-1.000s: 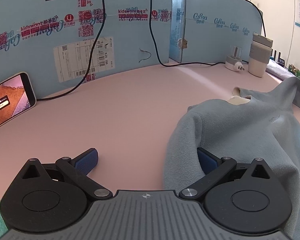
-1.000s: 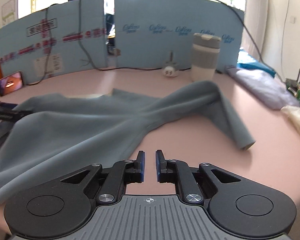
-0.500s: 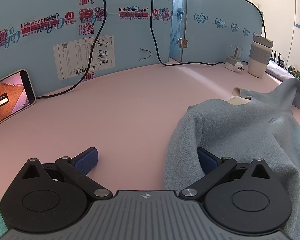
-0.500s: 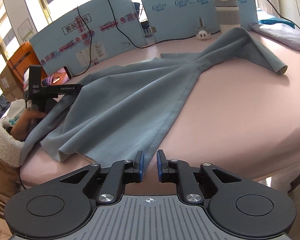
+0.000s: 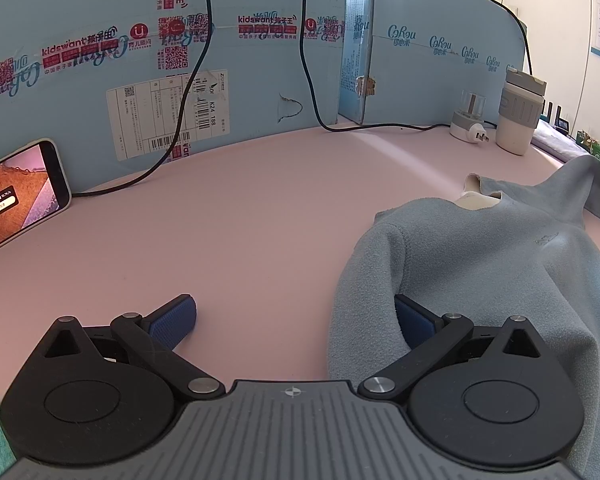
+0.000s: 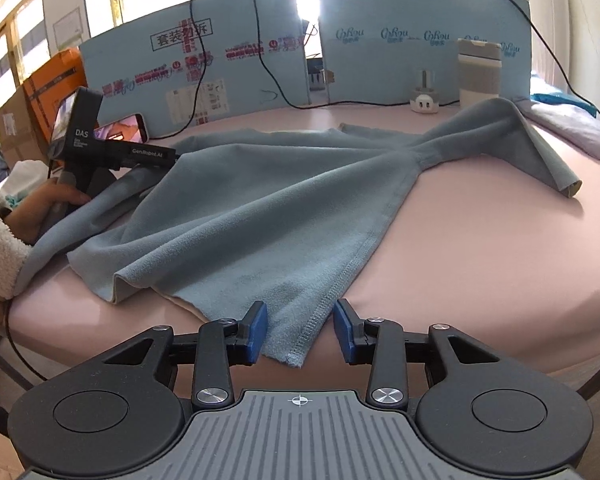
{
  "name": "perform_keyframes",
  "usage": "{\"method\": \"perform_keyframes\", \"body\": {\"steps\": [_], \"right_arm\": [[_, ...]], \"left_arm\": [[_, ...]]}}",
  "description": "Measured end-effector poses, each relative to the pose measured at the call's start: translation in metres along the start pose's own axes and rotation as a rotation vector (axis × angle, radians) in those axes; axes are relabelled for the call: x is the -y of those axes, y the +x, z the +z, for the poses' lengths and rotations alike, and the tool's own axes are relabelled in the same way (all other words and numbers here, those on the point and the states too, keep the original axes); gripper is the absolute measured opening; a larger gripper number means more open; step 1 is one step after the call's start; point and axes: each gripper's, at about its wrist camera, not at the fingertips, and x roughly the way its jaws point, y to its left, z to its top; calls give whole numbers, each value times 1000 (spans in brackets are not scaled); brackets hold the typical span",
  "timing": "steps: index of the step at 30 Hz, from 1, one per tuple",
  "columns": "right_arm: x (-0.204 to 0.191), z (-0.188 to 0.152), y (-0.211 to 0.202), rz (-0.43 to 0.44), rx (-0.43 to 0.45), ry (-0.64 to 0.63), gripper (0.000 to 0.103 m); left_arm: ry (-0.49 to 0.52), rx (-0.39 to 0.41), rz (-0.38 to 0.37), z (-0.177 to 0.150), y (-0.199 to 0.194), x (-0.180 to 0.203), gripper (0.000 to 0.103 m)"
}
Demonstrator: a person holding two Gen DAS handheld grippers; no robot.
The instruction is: Fold clothes
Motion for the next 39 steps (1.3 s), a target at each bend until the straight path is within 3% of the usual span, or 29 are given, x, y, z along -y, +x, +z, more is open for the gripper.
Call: {"method": "perform_keyframes", "body": {"steps": [1,4,6,18,23,27,29,31,33,39], "right_arm": [[0,0,0,-6,0,-4,35],[4,2,-3,-12,-1,2,13],[8,3,-5,-14,-3,10,8],[55,22,-43,-265,93,49,6],[75,20,-43,-317,77,97,6],[85,19,-37,-463,85,73,2],[93,21,-42,-451,99,119,2],[77,24,-47,-377,131,59,3],[60,27,-52,-301,163,-3,9],[-19,32,-46,76,166,-189,9]], "left_arm": [[0,0,0,0,0,0,103],[1,0,1,0,0,0,103],[2,0,1,0,0,0,103],[6,1,2,0,0,1,103],[5,0,0,0,-1,1,103],[4,-1,-1,0,-1,1,103],[3,-1,-2,0,0,0,103],[3,-1,-2,0,0,0,103],[2,-1,-2,0,0,0,103],[1,-1,-2,0,0,0,103]]}}
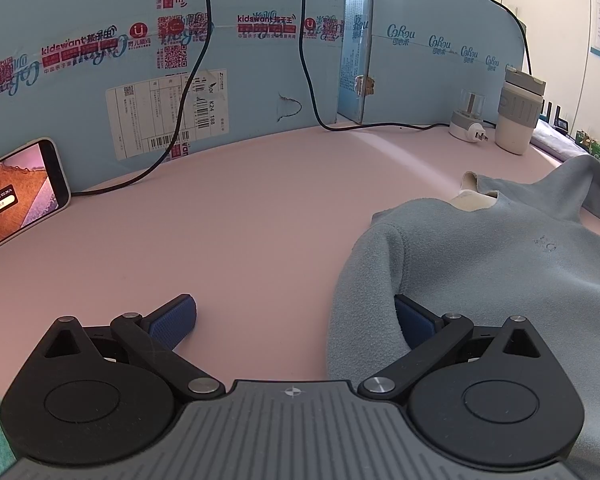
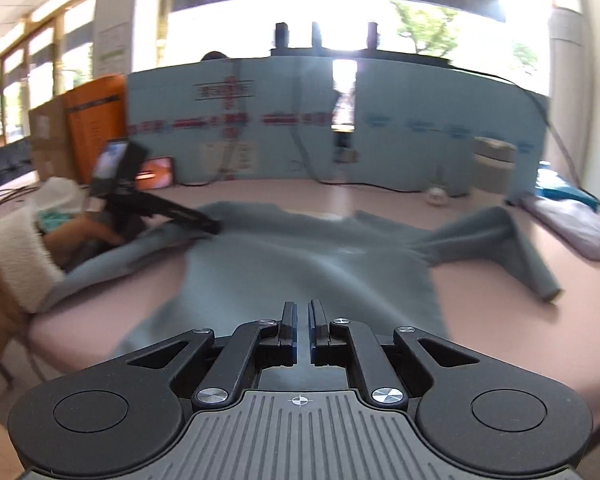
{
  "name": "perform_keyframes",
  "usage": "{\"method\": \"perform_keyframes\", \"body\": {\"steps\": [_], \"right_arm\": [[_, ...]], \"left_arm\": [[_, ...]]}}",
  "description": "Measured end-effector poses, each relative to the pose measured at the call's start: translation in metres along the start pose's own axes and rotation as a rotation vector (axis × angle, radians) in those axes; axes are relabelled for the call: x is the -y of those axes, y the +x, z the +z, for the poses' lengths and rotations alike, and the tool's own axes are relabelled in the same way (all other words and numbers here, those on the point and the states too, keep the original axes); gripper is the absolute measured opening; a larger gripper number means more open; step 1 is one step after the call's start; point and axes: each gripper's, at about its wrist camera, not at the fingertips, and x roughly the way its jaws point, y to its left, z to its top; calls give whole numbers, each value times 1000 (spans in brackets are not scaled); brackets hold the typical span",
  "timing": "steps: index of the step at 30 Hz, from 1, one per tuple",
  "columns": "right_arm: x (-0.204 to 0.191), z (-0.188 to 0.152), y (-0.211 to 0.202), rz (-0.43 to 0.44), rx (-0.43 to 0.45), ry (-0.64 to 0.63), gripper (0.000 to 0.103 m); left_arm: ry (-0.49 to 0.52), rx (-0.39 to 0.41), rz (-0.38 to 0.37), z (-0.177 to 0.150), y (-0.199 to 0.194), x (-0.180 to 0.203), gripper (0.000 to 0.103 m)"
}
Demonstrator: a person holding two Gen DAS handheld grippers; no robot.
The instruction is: Fold clothes
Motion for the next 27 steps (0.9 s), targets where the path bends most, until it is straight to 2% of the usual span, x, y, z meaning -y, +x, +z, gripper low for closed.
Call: {"method": "perform_keyframes", "body": {"steps": [2,6,11,15,23,25,27], "right_arm": [[-24,3,10,122,-30,-40,9],[-61,0,37,251,-126,-100,9],[-80,-3,49,293,-184,-118,10],[-87,-5,47,320,-186,-122,18],[-95,-12,53,301,-228,-154,25],[-97,-14,54,305,-232,-171,30],[-99,-16,54,314,-236,-191,43]], "left_arm": [[0,0,0,0,0,0,103],[-1,0,-2,0,0,-1,103],[-1,0,-2,0,0,-1,103],[-1,0,-2,0,0,-1,103],[0,-1,-2,0,0,-1,103],[0,-1,-2,0,0,-1,103],[0,-1,-2,0,0,-1,103]]}}
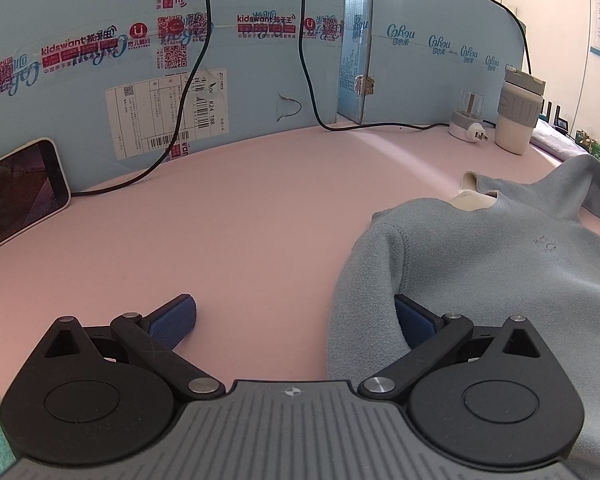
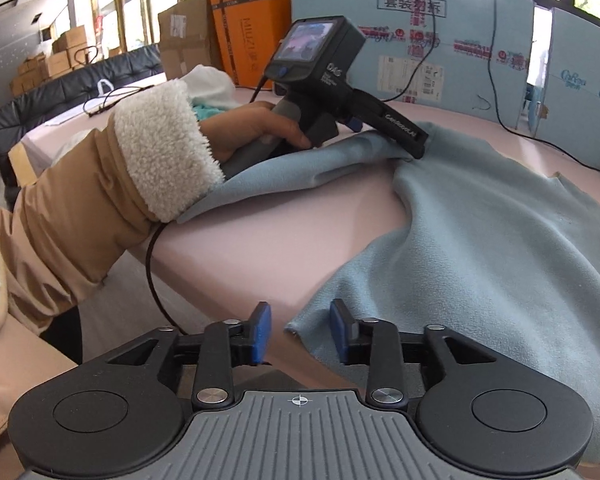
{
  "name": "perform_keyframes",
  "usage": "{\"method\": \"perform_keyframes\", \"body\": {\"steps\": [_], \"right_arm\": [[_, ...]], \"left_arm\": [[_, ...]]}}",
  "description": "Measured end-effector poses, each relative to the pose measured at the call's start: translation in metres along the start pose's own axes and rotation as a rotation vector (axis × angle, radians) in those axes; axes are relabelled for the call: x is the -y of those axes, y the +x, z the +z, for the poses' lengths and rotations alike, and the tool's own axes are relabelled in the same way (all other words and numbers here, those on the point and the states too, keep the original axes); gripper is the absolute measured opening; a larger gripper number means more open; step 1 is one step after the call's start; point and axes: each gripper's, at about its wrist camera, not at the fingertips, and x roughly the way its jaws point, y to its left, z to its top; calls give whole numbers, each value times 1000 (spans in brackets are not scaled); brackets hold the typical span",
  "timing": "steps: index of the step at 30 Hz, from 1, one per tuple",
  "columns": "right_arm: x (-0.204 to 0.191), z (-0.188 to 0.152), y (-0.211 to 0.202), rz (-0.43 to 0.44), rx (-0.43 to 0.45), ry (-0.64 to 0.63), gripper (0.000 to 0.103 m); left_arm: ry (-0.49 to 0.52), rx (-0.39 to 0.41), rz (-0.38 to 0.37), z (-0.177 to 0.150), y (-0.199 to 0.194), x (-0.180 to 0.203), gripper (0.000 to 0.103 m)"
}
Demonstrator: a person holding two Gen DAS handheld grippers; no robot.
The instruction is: Fold clothes
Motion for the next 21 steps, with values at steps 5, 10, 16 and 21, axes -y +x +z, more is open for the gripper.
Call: {"method": "perform_keyframes", "body": {"steps": [5,10,16,21], "right_arm": [[-10,-5,4,-24,5,-75,46],[-4,-6,1,-73,22,-59,16],[0,-7,-6,-50,36,-33,9],[-1,-5,-15,19,38,-6,9]], "left_arm": [[0,0,0,0,0,0,103],[0,0,0,0,0,0,103],[-1,0,-1,0,0,1,103],[-2,-1,-2,0,0,1,103]]}}
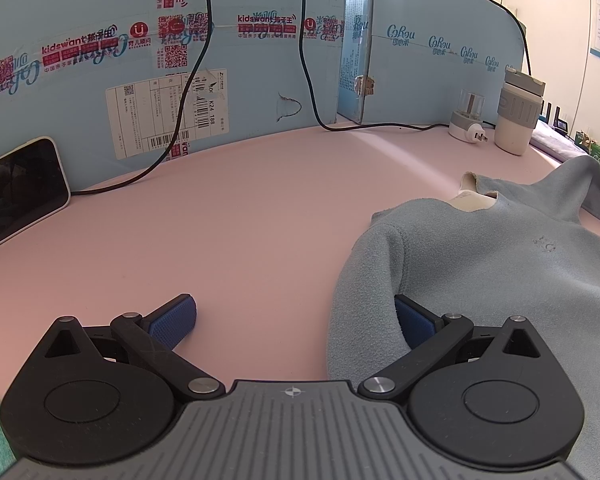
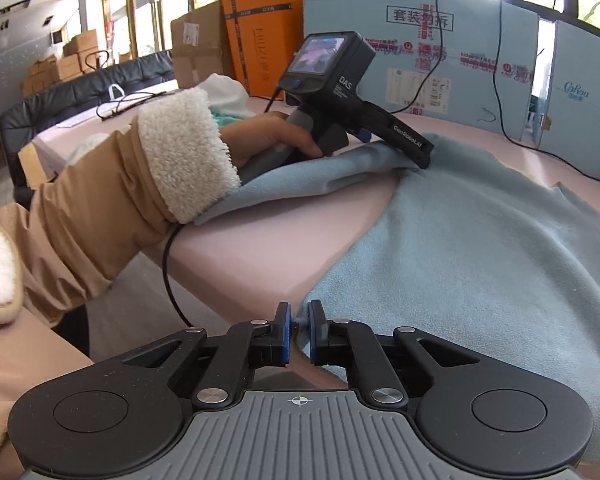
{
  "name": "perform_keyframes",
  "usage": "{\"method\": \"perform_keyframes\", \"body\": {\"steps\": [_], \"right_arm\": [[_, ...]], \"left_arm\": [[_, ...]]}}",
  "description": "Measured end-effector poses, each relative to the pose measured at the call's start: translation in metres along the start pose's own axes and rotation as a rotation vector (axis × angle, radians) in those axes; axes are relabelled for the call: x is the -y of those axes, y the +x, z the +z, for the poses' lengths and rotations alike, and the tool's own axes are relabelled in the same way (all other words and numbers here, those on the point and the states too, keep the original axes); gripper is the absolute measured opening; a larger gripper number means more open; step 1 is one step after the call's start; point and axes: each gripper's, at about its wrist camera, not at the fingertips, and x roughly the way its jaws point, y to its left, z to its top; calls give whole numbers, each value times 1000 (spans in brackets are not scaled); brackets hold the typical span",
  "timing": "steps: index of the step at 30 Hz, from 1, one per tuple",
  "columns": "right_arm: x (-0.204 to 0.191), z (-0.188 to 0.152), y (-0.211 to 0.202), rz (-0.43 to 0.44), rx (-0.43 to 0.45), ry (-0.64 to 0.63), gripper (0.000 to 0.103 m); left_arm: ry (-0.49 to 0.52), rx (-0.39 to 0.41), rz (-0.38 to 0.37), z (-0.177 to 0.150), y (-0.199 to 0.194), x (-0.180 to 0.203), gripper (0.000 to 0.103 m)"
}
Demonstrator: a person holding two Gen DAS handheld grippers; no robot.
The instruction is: Fold clothes
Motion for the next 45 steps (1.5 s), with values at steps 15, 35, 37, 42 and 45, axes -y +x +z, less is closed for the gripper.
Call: {"method": "perform_keyframes", "body": {"steps": [15,35,37,42,45], "right_arm": [[26,10,-20,9,50,77,17],[158,10,37,-341,19,306,52],[155,7,39,-325,31,285,63],[149,1,44,-330,82,250,78],[148,-1,46,-335,108,243,81]], "left_arm": [[0,0,-1,0,0,-1,103],[0,-2,0,0,-1,-1,103],[-1,-4,0,0,-1,0,103],[-3,-6,1,-1,-2,0,103],[-4,-7,2,-1,-3,0,103]]}}
